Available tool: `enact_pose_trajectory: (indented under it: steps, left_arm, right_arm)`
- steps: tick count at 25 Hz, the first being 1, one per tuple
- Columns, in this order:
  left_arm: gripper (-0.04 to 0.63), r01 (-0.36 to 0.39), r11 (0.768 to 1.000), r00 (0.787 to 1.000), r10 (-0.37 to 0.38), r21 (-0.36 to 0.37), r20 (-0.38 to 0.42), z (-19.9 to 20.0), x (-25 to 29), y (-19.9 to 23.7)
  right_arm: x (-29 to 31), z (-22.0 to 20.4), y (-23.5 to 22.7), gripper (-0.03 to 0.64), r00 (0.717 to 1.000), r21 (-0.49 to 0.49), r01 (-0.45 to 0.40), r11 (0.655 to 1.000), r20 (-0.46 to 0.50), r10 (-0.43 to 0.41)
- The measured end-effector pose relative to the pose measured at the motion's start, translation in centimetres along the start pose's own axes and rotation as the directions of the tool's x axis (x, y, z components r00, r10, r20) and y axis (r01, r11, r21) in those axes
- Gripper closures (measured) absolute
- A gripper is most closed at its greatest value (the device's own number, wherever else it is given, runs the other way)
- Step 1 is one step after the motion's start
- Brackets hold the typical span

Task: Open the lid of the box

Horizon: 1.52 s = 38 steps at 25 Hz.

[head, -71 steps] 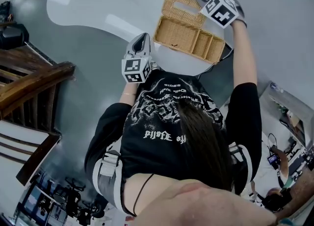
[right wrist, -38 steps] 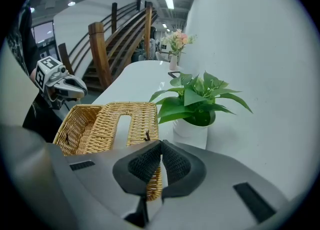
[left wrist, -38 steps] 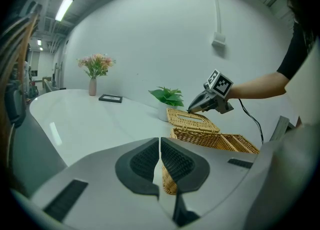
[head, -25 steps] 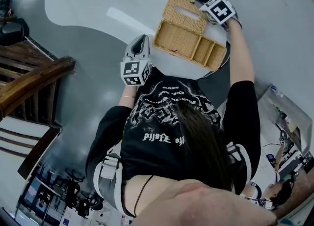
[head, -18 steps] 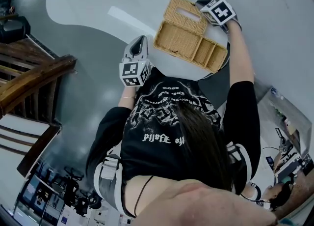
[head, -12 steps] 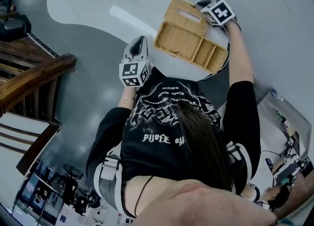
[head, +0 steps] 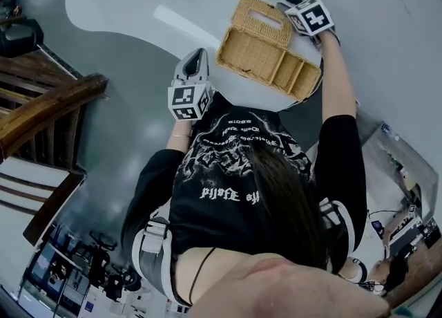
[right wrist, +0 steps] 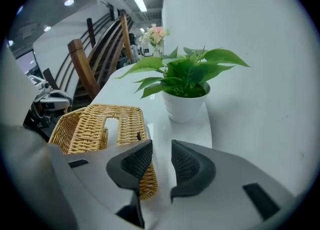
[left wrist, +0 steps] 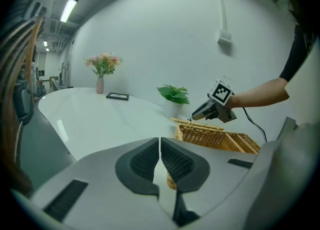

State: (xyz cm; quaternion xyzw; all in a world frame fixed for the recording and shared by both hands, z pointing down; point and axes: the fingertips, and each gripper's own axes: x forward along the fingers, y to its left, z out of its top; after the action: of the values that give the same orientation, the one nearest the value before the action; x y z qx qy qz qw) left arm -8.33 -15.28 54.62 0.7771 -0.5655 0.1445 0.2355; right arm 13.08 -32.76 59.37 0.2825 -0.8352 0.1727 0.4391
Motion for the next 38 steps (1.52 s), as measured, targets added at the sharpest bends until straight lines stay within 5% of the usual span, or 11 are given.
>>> enact_pose_trajectory:
  steps: [13,27,38]
  left_arm:
    - [0.566,0.07,0.997,0.995,-0.072,0.026,0.066,1.7,-1.1,-2.0]
    - [0.566,0.188,0.98,0.971,-0.196,0.069,0.136,4.0,-2.1,-4.8]
    - [0.566,0.25,0.963,0.951,-0.263,0.098,0.161,5.3,-2.7,-5.8]
  right_arm:
    - [-9.1,2.5,1.5,0.456,0.957,0.029,0.176,0.984,0.23,-0.178]
    - [-17.4,1.3,5.9,0.456,0.831,0.192,0.355,0.915,0.383,-0.403]
    - [-19.9,-0.4,9.6,0.456,0.732,0.365,0.394,0.843,0.43,-0.529]
